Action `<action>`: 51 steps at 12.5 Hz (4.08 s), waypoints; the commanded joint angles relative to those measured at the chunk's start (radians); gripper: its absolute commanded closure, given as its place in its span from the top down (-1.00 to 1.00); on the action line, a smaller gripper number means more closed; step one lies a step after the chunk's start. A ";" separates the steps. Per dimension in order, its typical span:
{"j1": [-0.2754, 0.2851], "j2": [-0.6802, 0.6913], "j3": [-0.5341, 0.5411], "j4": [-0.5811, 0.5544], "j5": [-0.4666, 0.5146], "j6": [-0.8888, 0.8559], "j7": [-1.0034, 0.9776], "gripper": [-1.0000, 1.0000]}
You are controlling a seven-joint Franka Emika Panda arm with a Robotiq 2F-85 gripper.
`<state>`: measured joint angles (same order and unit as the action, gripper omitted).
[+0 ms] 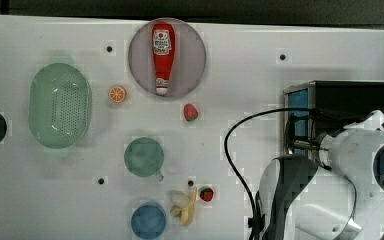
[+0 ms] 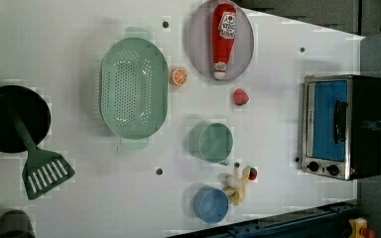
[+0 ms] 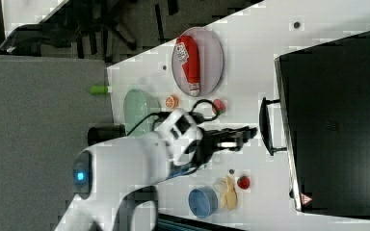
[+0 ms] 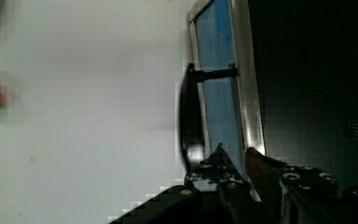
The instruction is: Flap open oven.
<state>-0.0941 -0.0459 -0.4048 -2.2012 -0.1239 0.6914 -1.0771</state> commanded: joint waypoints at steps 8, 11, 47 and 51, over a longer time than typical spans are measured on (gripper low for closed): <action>-0.009 0.152 -0.005 -0.028 0.005 0.135 -0.096 -0.65; -0.007 0.170 0.003 -0.037 0.005 0.137 -0.094 -0.65; 0.272 0.281 0.251 -0.023 -0.326 0.134 1.299 -0.65; 0.256 0.078 0.247 -0.018 -0.141 -0.014 1.298 -0.65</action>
<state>0.1771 0.0725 -0.1438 -2.2324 -0.2573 0.6914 0.1699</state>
